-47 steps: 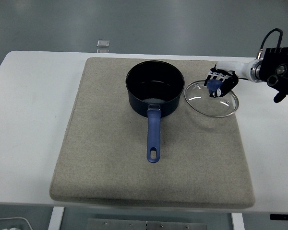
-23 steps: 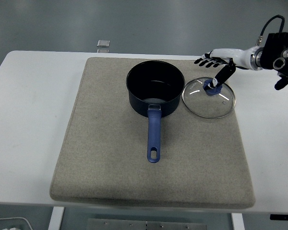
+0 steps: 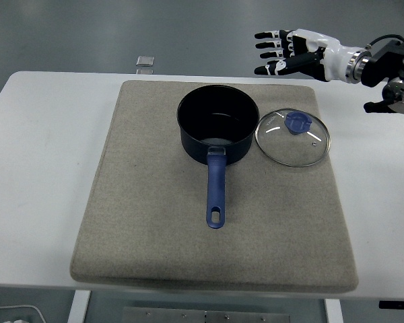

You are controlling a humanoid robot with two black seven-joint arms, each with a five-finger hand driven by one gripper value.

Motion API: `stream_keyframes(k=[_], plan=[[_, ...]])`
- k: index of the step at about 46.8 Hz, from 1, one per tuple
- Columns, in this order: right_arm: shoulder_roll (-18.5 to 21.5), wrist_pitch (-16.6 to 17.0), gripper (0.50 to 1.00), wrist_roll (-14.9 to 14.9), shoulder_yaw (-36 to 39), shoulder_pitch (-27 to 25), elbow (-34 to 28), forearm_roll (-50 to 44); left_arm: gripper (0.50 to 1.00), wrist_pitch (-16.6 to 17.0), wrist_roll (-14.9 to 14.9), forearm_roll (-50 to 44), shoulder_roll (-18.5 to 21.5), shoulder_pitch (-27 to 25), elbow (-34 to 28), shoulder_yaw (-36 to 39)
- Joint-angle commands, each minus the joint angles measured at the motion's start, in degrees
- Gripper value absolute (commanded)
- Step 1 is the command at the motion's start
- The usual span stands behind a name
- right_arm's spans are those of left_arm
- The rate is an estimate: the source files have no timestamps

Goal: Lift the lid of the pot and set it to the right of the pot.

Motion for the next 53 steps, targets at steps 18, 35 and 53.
stream_keyframes(k=[18, 35, 53], plan=[[3.83, 0.36, 0.917, 0.1, 9.87, -7.94, -7.34, 20.05, 1.0, 0.0, 0.0, -0.01, 0.0, 0.0, -0.01, 0.0], [5.42, 0.01, 0.924, 0.54, 11.29, -9.79, -9.81, 21.37, 1.0, 0.0, 0.0, -0.01, 0.0, 0.0, -0.01, 0.0], [5.24, -0.26, 0.924, 0.54, 11.37, -9.79, -9.81, 21.37, 1.0, 0.0, 0.0, -0.01, 0.0, 0.0, -0.01, 0.0]])
